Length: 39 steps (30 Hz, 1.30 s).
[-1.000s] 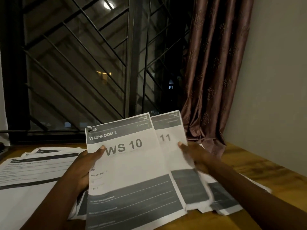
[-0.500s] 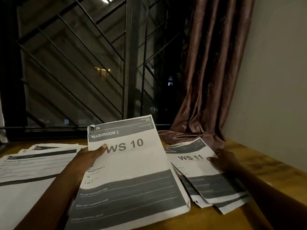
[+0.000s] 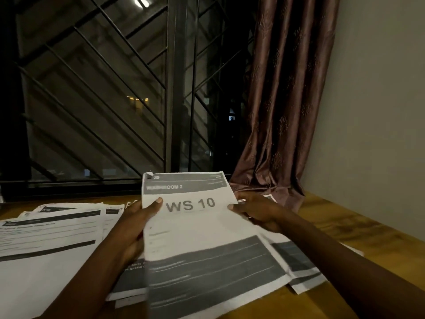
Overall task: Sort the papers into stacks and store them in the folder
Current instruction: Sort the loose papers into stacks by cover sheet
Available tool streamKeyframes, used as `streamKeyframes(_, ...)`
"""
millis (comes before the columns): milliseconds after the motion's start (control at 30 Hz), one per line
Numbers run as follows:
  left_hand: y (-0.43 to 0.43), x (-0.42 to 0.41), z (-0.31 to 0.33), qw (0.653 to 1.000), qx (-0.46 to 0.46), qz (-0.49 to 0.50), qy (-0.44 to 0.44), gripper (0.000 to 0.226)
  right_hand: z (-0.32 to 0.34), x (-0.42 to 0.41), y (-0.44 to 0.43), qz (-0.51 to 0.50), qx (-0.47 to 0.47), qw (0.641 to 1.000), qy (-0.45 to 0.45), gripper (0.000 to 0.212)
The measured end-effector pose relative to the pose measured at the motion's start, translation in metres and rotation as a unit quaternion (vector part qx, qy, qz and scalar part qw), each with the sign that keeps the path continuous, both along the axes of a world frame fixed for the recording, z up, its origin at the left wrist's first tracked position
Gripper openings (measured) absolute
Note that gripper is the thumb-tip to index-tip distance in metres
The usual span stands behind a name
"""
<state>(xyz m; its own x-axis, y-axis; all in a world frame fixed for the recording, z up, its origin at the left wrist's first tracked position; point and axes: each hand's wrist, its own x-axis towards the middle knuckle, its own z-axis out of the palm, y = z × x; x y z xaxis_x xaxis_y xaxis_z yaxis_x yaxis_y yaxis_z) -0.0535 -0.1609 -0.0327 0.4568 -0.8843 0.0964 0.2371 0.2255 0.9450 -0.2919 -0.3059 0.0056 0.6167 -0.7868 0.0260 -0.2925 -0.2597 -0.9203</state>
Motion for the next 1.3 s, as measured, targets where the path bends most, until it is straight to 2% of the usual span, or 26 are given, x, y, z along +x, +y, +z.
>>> streamKeyframes(67, -0.002, -0.002, 0.001, 1.000, -0.027, -0.004, 0.016, 0.026, 0.004, -0.013, -0.020, -0.095, -0.038, 0.995, 0.020, 0.013)
streamKeyframes(100, -0.002, -0.002, 0.002, 0.999, -0.035, 0.000, 0.019, 0.025, 0.008, -0.024, -0.032, -0.133, -0.063, 0.987, 0.056, 0.016)
streamKeyframes(200, -0.001, 0.001, 0.001, 0.999, -0.042, 0.015, 0.003, 0.022, 0.009, -0.067, -0.076, -0.212, -0.155, 0.933, 0.245, 0.040)
streamKeyframes(300, 0.000, 0.006, 0.002, 0.998, -0.040, 0.032, -0.022, 0.018, -0.002, -0.102, -0.109, -0.221, -0.179, 0.895, 0.343, 0.054)
streamKeyframes(400, -0.001, 0.009, 0.004, 0.997, -0.041, 0.047, -0.040, 0.015, -0.013, -0.112, -0.108, -0.237, -0.223, 0.845, 0.425, 0.050)
streamKeyframes(467, -0.002, 0.011, 0.004, 0.997, -0.041, 0.055, -0.043, 0.013, -0.026, -0.110, -0.104, -0.249, -0.225, 0.835, 0.436, 0.053)
streamKeyframes(567, -0.001, 0.016, 0.006, 0.996, -0.041, 0.070, -0.034, 0.012, -0.046, -0.104, -0.104, -0.266, -0.224, 0.846, 0.405, 0.073)
streamKeyframes(733, 0.004, 0.024, 0.010, 0.992, -0.071, 0.103, 0.002, 0.012, -0.059, -0.095, -0.085, -0.302, -0.210, 0.847, 0.383, 0.070)
streamKeyframes(867, 0.012, 0.030, 0.023, 0.983, -0.111, 0.137, 0.047, 0.012, -0.033, -0.084, -0.071, -0.330, -0.275, 0.866, 0.257, 0.062)
streamKeyframes(1000, 0.028, 0.043, 0.026, 0.970, -0.110, 0.196, 0.087, 0.017, 0.007, -0.032, -0.028, -0.260, -0.326, 0.905, 0.089, 0.035)
streamKeyframes(1100, 0.045, 0.055, 0.019, 0.974, -0.070, 0.215, 0.027, 0.016, 0.016, 0.022, 0.009, -0.191, -0.231, 0.953, -0.038, 0.033)
streamKeyframes(1133, 0.051, 0.059, 0.017, 0.976, -0.054, 0.211, -0.008, 0.017, 0.015, 0.040, 0.015, -0.166, -0.194, 0.966, -0.050, 0.033)
streamKeyframes(1200, 0.062, 0.062, 0.010, 0.973, 0.000, 0.205, -0.102, 0.018, 0.005, 0.070, 0.013, -0.115, -0.191, 0.975, 0.019, 0.035)
streamKeyframes(1233, 0.066, 0.065, 0.006, 0.966, 0.031, 0.203, -0.158, 0.019, -0.003, 0.084, 0.010, -0.098, -0.199, 0.973, 0.065, 0.047)
streamKeyframes(1300, 0.069, 0.068, -0.001, 0.949, 0.068, 0.195, -0.237, 0.021, -0.026, 0.105, -0.004, -0.085, -0.197, 0.969, 0.124, 0.084)
